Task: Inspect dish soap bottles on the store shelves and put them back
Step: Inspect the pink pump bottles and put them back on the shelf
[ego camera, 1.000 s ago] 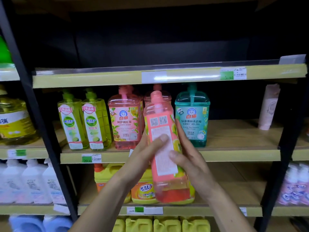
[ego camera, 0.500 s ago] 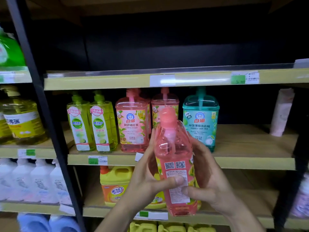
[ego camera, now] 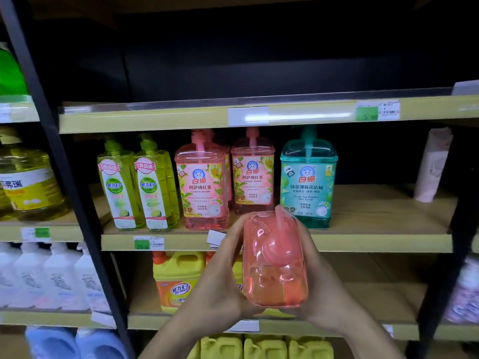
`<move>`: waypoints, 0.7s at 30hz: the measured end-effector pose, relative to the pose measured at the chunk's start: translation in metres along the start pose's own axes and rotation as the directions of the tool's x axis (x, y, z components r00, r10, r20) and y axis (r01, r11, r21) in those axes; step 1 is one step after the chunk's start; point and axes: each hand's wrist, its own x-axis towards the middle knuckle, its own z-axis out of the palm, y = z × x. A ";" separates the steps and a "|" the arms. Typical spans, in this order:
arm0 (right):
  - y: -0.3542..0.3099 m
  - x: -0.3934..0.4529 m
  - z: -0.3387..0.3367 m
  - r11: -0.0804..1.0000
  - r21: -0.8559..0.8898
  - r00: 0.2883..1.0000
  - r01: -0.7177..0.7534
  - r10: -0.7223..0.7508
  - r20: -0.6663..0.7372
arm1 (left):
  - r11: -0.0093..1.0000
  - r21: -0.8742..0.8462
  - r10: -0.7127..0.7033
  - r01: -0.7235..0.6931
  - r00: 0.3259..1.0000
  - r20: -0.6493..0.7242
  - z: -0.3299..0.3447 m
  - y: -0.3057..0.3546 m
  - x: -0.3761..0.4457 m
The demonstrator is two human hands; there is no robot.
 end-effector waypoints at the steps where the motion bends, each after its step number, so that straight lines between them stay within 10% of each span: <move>1: -0.001 0.000 0.000 1.000 -0.013 1.000 -0.003 0.003 0.001 | 1.000 -0.016 0.000 0.000 1.000 0.002 -0.001 -0.001 -0.001; 11: -0.018 0.001 -0.003 0.997 -0.054 0.998 -0.047 0.048 0.026 | 0.974 -0.207 -0.096 0.095 0.995 0.008 -0.012 -0.004 0.002; 16: -0.042 -0.004 -0.005 0.994 -0.093 0.995 -0.065 0.072 0.072 | 0.744 -0.612 -0.265 0.268 0.959 0.098 -0.004 0.000 0.003; 21: -0.074 -0.007 0.013 0.958 -0.242 0.981 -0.154 0.119 -0.151 | 0.576 -0.795 -0.119 0.190 0.982 0.148 -0.004 0.002 0.005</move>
